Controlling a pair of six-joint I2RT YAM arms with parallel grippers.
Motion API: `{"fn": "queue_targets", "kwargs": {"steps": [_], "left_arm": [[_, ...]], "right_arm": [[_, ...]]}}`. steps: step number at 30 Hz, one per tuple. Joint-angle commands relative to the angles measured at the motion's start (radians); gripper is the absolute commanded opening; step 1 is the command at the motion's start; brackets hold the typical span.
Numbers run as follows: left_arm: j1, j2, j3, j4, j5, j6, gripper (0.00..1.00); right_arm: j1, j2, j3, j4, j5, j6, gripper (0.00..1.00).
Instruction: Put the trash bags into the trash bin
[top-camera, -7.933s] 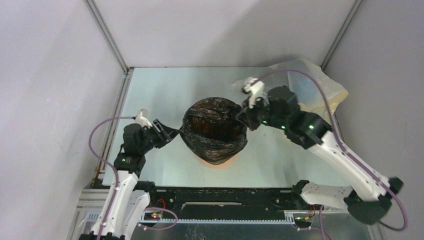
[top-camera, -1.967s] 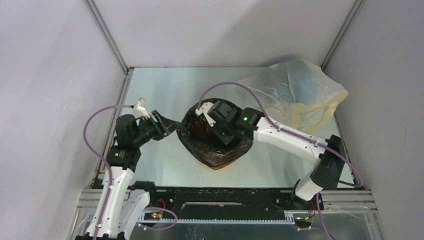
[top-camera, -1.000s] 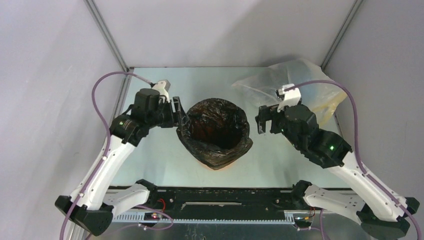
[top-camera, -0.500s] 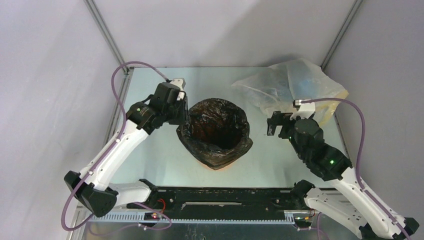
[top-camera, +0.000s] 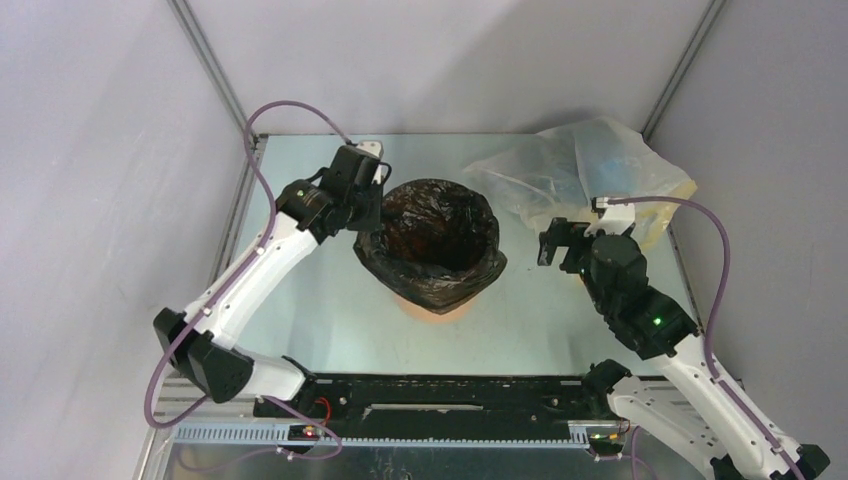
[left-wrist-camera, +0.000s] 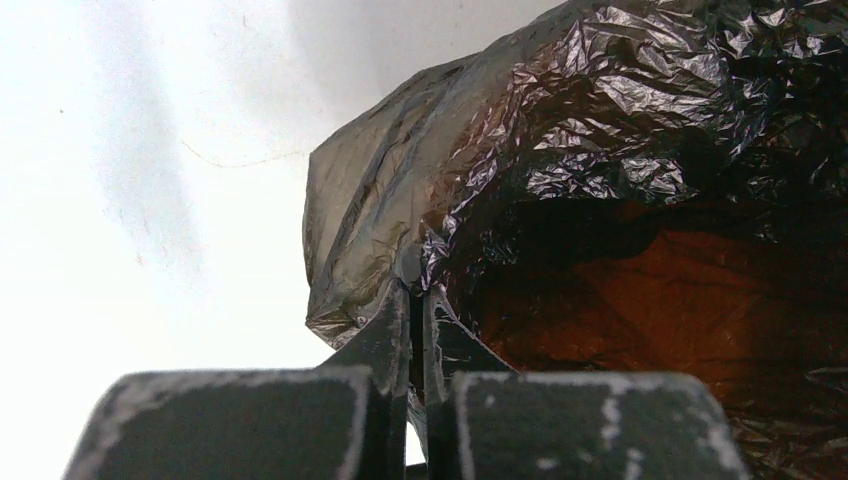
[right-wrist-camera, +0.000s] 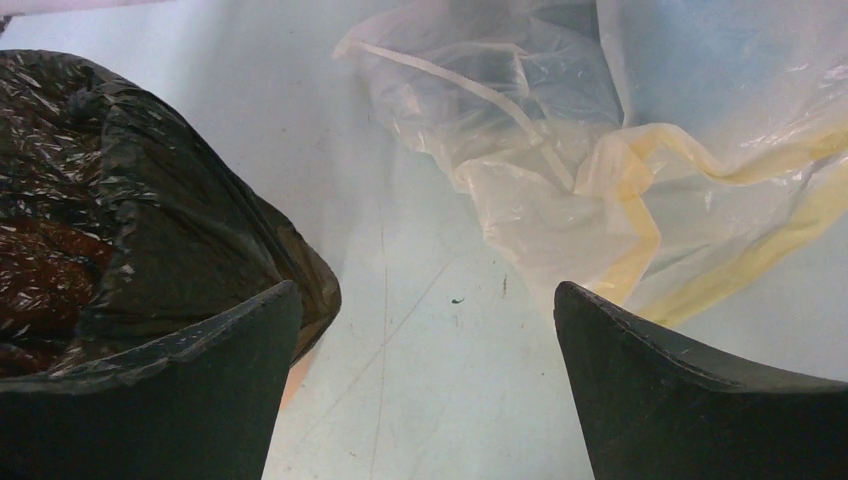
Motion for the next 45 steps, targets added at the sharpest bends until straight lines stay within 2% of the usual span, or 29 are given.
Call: {"fn": "queue_targets", "kwargs": {"steps": [1,2,3,4,5,7,12,15,17,19,22,26,31,35,37,41,45], "left_arm": [[0.014,0.044,0.096,0.043,-0.025,0.024,0.0],[0.02,0.054,0.105,0.05,-0.018,0.024,0.02],[0.026,0.064,0.115,0.053,-0.005,0.025,0.09],[0.029,0.073,0.128,0.053,0.006,0.025,0.2],[0.029,0.077,0.142,0.051,0.013,0.026,0.4],[0.029,0.066,0.143,0.055,0.021,0.023,0.55],[0.029,-0.055,0.075,0.103,-0.009,0.021,0.87],[0.034,-0.179,-0.003,0.146,-0.071,0.023,0.99],[0.056,-0.258,-0.075,0.199,-0.092,0.016,1.0],[0.12,-0.335,-0.159,0.253,-0.046,-0.002,1.0],[0.298,-0.45,-0.325,0.378,0.073,-0.048,1.0],[0.506,-0.594,-0.558,0.556,0.185,-0.132,1.0],[0.664,-0.729,-0.84,0.804,0.114,-0.177,1.0],[0.675,-0.817,-1.055,1.111,-0.018,-0.205,1.0],[0.675,-0.833,-1.141,1.218,-0.086,-0.167,1.0],[0.674,-0.786,-1.221,1.32,-0.234,-0.056,1.0],[0.676,-0.658,-1.283,1.51,-0.22,0.053,1.0]], "right_arm": [[-0.02,-0.006,0.004,0.074,-0.01,0.003,1.0],[-0.025,-0.004,0.003,0.075,-0.008,0.002,1.0],[-0.028,0.001,0.001,0.078,-0.01,0.0,1.0],[-0.033,0.004,-0.004,0.085,-0.018,-0.01,1.0],[-0.037,0.005,-0.011,0.096,-0.023,-0.017,1.0],[-0.042,0.009,-0.028,0.12,-0.029,-0.031,1.0],[-0.047,-0.001,-0.088,0.205,-0.05,-0.109,0.99],[-0.047,-0.017,-0.134,0.258,-0.032,-0.141,0.99],[-0.048,-0.03,-0.166,0.301,-0.012,-0.163,1.0],[-0.049,-0.037,-0.204,0.358,0.015,-0.178,1.0],[-0.06,-0.031,-0.275,0.463,0.059,-0.178,1.0],[-0.115,-0.006,-0.341,0.604,0.037,-0.199,0.99],[-0.208,0.037,-0.451,0.799,-0.003,-0.256,1.0],[-0.306,0.07,-0.617,1.097,-0.198,-0.386,0.95],[-0.358,0.11,-0.683,1.236,-0.24,-0.407,0.93],[-0.485,0.227,-0.677,1.312,-0.314,-0.34,0.96],[-0.512,0.371,-0.655,1.367,-0.343,-0.354,1.0]]}}
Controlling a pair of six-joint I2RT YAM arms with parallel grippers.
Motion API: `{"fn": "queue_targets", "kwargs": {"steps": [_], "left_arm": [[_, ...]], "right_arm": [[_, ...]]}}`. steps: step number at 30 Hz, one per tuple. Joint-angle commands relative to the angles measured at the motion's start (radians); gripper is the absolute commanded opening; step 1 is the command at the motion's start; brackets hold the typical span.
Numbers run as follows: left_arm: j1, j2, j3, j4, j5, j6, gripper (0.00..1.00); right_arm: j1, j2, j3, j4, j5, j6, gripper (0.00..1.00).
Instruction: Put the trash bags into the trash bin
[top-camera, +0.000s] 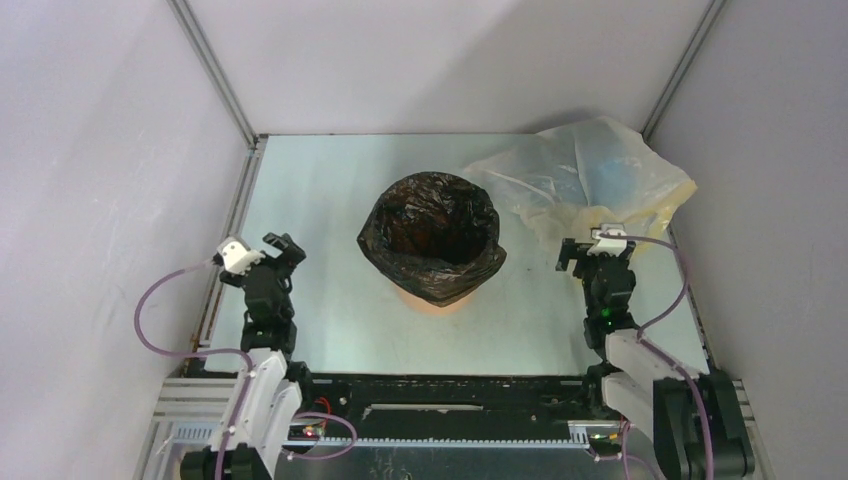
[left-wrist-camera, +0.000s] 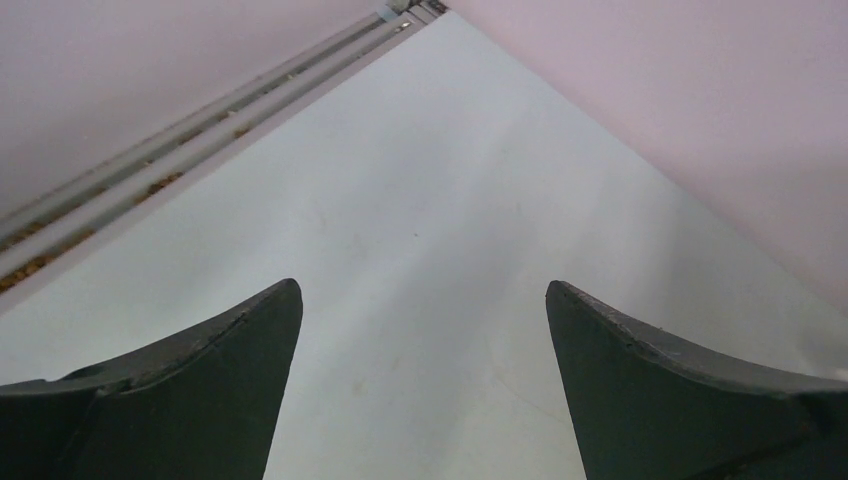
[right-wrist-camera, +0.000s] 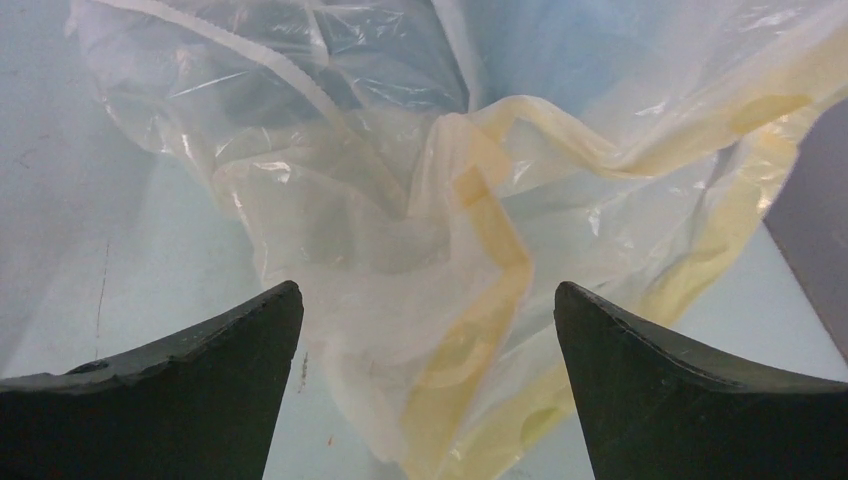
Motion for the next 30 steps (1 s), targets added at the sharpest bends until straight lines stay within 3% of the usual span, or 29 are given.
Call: {"fn": "queue_targets", "kwargs": {"steps": [1,4,8,10,14,17,19,25,30], "left_arm": [[0.005,0.137,-0.041,0.32,-0.051,0.18,1.0],[0.006,0.276,-0.039,0.39,0.04,0.319,1.0],[0.006,0.37,-0.052,0.518,0.092,0.329,1.0],[0.005,0.407,-0.05,0.573,0.097,0.349,1.0],[0.006,0.474,-0.027,0.618,0.108,0.384,0.98],[0.005,0.581,-0.039,0.755,0.161,0.405,0.98],[-0.01,0.632,0.001,0.74,0.174,0.429,0.98],[-0.017,0.633,0.004,0.716,0.174,0.44,1.0],[-0.028,0.654,-0.024,0.789,0.187,0.458,1.0]], "right_arm": [[-0.02,0.136,0.038,0.224,-0.071,-0.013,1.0],[-0.02,0.25,0.032,0.324,-0.06,-0.01,1.0],[-0.019,0.434,0.038,0.499,0.037,0.004,1.0],[-0.029,0.404,0.068,0.372,0.036,0.047,1.0],[-0.074,0.406,0.11,0.301,0.01,0.083,1.0],[-0.075,0.416,0.106,0.329,0.009,0.076,1.0],[-0.074,0.411,0.11,0.306,0.011,0.08,1.0],[-0.077,0.415,0.107,0.319,0.006,0.077,1.0],[-0.077,0.415,0.108,0.318,0.006,0.077,1.0]]}}
